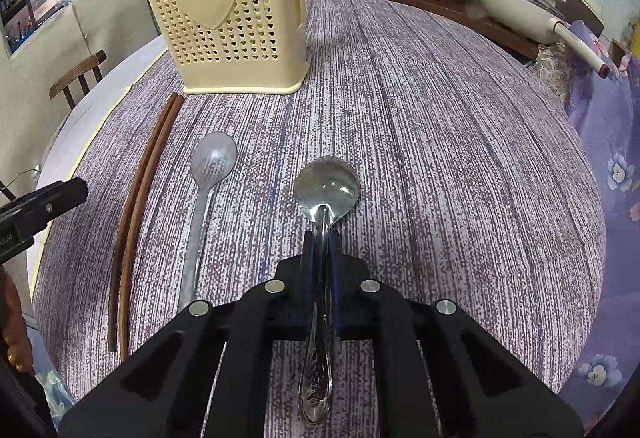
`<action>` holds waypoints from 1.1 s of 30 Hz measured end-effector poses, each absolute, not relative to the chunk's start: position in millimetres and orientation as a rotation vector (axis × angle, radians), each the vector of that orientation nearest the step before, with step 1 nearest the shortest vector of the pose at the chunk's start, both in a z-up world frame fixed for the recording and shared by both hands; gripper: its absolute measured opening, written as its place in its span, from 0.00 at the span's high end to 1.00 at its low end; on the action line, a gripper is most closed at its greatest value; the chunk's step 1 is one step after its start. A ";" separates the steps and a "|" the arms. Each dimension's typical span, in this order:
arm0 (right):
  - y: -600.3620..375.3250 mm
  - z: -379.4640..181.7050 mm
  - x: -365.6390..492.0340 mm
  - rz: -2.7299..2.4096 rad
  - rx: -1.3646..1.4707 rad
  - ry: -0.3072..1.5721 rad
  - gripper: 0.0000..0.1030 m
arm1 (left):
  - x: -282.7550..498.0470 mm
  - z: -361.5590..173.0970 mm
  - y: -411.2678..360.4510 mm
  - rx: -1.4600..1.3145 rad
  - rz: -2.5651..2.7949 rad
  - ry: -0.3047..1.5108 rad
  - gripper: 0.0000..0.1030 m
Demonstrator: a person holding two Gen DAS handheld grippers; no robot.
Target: Organize utensils
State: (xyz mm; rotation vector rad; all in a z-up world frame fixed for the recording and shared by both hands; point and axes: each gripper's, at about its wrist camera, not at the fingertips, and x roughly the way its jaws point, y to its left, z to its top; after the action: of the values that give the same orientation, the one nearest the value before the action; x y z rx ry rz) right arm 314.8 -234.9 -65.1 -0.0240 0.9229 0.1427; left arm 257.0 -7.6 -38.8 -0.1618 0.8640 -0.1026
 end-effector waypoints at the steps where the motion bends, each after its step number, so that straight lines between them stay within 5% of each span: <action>1: -234.6 -65.2 314.4 0.143 -0.032 0.922 0.92 | 259.7 -38.4 -11.2 -0.149 -0.106 0.865 0.33; 4: -233.3 -65.3 311.9 0.143 -0.033 0.916 0.83 | 264.9 -39.6 -19.2 -0.125 -0.115 0.871 0.33; 7: -236.3 -65.1 309.2 0.147 -0.005 0.913 0.57 | 269.7 -40.9 -26.3 -0.112 -0.122 0.876 0.34; 33: -245.8 -62.2 307.5 0.153 0.007 0.917 0.44 | 282.0 -50.4 -17.5 -0.035 -0.081 0.941 0.48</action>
State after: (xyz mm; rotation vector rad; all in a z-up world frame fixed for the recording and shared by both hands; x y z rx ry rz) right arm 307.5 -245.8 -62.2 0.0069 0.9168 0.1528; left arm 282.0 -17.5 -50.4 -0.0353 0.9413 -0.0814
